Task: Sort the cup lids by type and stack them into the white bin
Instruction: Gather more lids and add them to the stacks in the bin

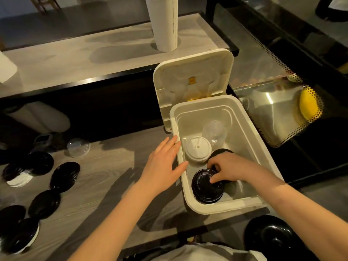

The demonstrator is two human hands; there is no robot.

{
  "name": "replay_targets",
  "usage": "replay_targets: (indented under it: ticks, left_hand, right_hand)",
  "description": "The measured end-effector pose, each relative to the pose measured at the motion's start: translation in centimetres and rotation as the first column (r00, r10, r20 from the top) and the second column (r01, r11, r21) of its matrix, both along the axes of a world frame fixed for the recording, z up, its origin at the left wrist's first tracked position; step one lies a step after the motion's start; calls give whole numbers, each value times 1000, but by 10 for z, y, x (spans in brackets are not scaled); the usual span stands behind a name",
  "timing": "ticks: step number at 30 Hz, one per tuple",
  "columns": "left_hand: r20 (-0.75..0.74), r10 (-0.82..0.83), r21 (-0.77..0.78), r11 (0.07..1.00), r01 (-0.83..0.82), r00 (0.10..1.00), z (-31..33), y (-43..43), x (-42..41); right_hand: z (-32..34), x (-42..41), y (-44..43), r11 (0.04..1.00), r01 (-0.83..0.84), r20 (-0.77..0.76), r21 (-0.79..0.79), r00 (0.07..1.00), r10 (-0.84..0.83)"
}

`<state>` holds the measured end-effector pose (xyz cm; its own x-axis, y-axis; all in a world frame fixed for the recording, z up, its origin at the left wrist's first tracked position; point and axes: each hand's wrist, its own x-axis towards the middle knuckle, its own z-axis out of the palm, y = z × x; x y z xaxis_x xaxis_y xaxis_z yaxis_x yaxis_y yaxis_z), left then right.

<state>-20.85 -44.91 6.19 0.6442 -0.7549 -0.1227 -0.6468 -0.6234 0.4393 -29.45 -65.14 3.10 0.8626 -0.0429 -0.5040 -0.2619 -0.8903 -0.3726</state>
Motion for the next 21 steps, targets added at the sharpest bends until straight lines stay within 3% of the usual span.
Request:
replay_targets:
  ticks: [7, 12, 17, 21]
  left_hand:
    - [14, 2, -60, 998, -1, 1000, -1, -2, -3]
    - [40, -18, -17, 1000, 19, 999, 0, -1, -1]
    - [76, -61, 70, 996, 56, 995, 3, 2, 4]
    - [109, -40, 81, 996, 31, 993, 10, 13, 16]
  right_hand:
    - [2, -4, 7, 976, -92, -51, -195, 995, 84]
    - [9, -11, 6, 987, -68, -95, -148, 994, 54]
    - [20, -9, 4, 988, 70, 94, -136, 994, -58]
    - [40, 6, 20, 979, 198, 329, -42, 928, -174]
